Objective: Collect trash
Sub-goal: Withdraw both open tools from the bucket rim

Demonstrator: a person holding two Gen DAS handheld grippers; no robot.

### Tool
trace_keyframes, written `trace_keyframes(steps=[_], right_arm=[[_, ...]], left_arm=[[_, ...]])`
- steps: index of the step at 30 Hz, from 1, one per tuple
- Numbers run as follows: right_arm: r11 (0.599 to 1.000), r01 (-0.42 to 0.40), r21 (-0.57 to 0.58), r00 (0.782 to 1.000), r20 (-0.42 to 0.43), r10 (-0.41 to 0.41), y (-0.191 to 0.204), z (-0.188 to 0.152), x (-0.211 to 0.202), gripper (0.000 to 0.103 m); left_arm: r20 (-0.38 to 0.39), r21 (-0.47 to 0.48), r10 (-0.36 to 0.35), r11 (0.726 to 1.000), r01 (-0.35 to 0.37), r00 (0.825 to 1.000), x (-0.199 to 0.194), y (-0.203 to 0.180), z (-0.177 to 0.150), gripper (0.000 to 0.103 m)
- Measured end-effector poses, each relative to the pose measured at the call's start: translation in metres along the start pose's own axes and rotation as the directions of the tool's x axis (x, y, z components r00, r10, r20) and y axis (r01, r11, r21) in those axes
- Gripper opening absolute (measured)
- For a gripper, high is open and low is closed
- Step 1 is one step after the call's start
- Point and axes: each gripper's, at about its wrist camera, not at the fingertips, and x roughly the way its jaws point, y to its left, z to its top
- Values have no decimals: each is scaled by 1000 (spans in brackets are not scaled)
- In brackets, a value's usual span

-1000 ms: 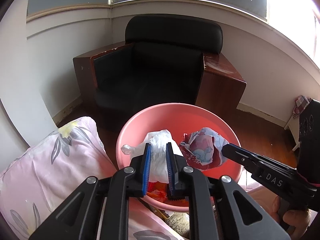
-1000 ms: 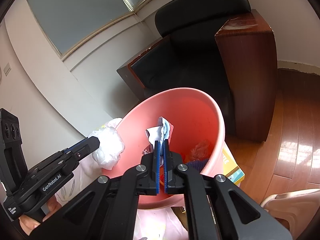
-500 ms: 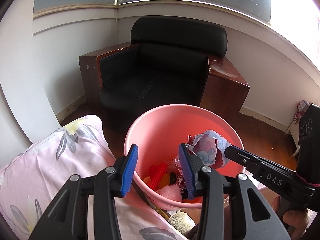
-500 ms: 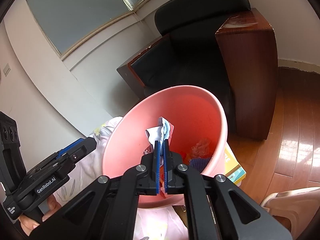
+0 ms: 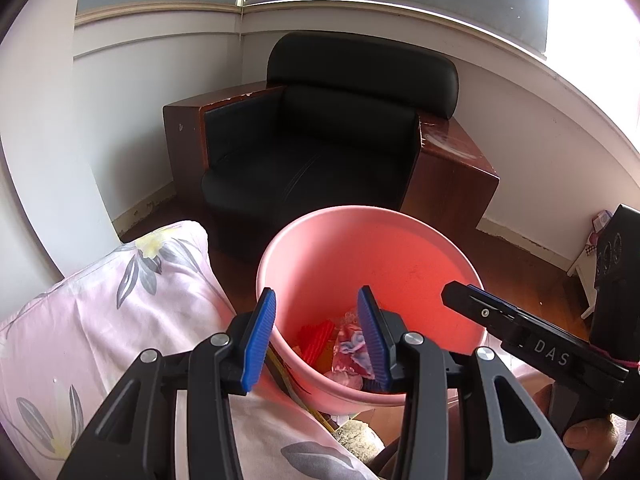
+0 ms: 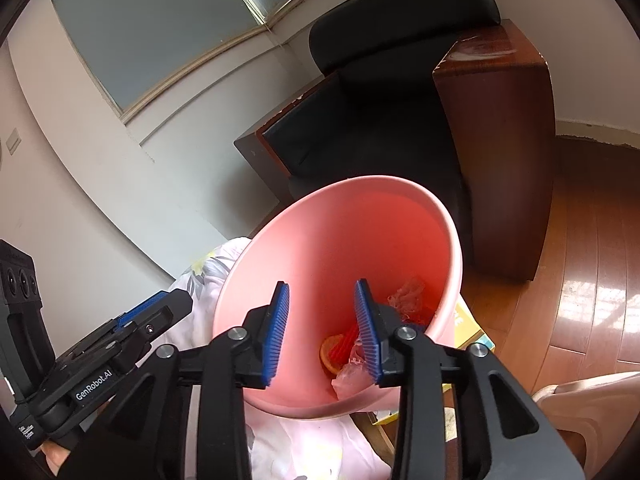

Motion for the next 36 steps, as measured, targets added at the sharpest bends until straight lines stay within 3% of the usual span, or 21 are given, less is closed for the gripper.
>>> trace_keyframes(steps=[8,11,16,20,36], right_arm=[[1000,-13,1,1000,-10,13,4,1,-2,35],[1000,-29,-2,999,-17,29,8,1,-3,45],[999,-22,-37,999,-28,21,18,-6,-9,47],[997,-2,-74,1000,-28,0,28,-11,-17,55],[984,74,-163,997,28,-71,49,-31,-53,57]], left_arm=[[10,-7,3,1000,-3,1000,-11,4,-2,46],[13,-8,3,1000,-3,1000,-17,4,-3,47],[28,-7,1,1000,-1,1000,-30,2,-4,51],[36,-8,5,1000,-5,999,-41,1,-7,53],[55,-56,42,998,-39,998,-77,-3,-25,53]])
